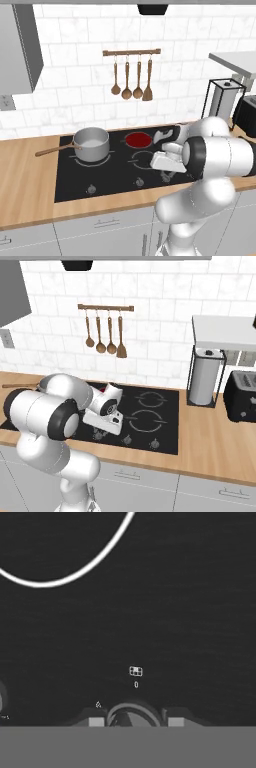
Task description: Turn off the rear center burner of the stove.
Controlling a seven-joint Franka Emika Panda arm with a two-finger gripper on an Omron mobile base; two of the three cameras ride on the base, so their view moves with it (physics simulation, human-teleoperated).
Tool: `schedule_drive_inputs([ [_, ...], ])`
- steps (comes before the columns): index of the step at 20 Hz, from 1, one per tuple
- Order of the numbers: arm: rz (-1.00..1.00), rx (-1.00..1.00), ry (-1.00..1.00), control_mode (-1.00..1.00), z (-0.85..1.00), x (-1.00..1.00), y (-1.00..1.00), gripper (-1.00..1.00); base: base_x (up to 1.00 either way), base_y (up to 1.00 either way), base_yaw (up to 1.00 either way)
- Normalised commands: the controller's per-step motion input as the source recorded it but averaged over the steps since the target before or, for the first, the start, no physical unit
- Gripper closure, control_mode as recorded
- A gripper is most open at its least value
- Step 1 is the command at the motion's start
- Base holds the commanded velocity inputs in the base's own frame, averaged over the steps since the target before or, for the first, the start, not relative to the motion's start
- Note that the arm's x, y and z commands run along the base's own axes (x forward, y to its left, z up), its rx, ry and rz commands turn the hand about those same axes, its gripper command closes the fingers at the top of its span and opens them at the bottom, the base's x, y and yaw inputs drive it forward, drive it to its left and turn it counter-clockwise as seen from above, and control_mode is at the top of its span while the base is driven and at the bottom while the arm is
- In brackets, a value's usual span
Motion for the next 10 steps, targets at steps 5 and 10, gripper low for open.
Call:
schedule_drive_inputs([
  [5, -0.53, -0.07, 0.01, -1.00, -0.69, -0.08, 0.44, 1.00, 0.00, 0.00, 0.00],
  [10, -0.55, -0.01, 0.00, -1.00, -0.63, -0.12, 0.18, 1.00, 0.00, 0.00, 0.00],
])
